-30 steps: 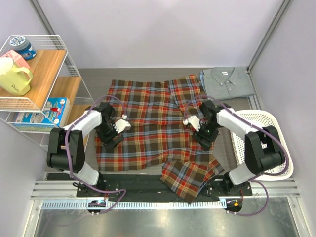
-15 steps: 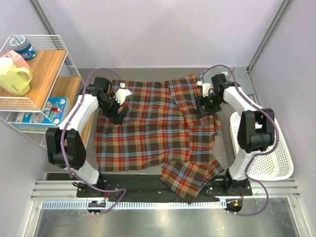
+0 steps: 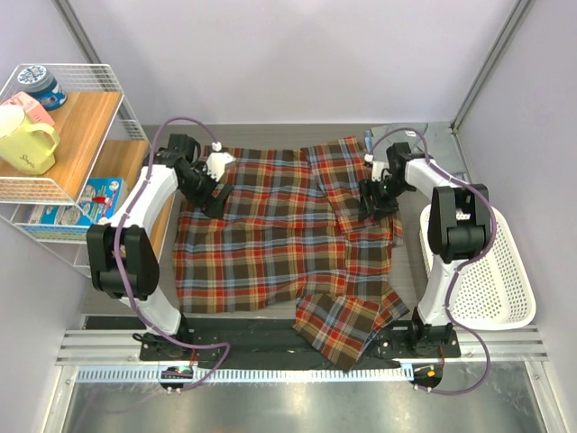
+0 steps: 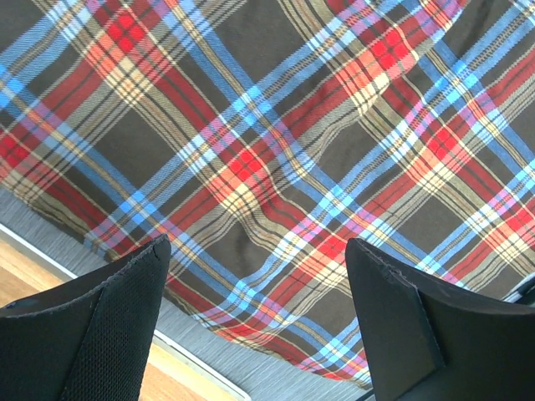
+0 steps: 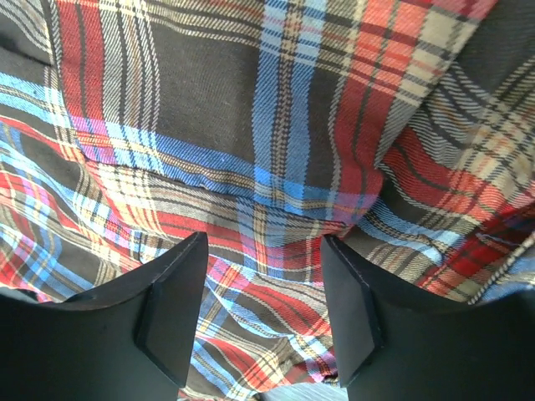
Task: Fold and stack the long sleeve shirts
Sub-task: Flatten the shirt out, then fold the shirt
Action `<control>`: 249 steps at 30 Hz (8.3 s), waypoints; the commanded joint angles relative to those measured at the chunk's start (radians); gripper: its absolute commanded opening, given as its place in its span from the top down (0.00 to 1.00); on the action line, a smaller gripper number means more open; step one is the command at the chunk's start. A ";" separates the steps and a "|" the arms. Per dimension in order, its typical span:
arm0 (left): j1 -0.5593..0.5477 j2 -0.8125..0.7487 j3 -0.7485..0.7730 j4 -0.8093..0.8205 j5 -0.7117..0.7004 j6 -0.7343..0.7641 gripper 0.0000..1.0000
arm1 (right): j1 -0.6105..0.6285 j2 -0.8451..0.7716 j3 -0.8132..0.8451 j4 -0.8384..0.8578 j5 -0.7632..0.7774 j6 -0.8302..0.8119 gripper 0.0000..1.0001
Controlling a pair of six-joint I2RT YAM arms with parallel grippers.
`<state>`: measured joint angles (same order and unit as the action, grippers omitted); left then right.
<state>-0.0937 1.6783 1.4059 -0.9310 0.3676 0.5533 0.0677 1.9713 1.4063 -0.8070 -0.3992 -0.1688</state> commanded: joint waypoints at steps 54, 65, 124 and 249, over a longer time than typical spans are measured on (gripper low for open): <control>0.057 0.158 0.226 0.080 0.033 -0.064 0.17 | -0.049 -0.057 0.025 0.060 -0.203 0.063 0.77; 0.069 0.490 0.591 0.320 -0.079 -0.142 0.19 | -0.054 -0.140 0.252 0.120 -0.437 0.208 0.99; 0.192 1.032 1.156 0.409 0.221 -0.187 0.94 | -0.055 -0.031 0.617 0.304 -0.497 0.485 0.99; 0.163 0.069 0.167 0.379 0.097 0.364 1.00 | -0.088 -0.524 0.375 0.430 -0.441 0.528 0.99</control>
<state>0.0616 1.8507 1.6272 -0.5323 0.3824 0.8261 -0.0216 1.5970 1.8225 -0.4255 -0.8196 0.3485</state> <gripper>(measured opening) 0.005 0.042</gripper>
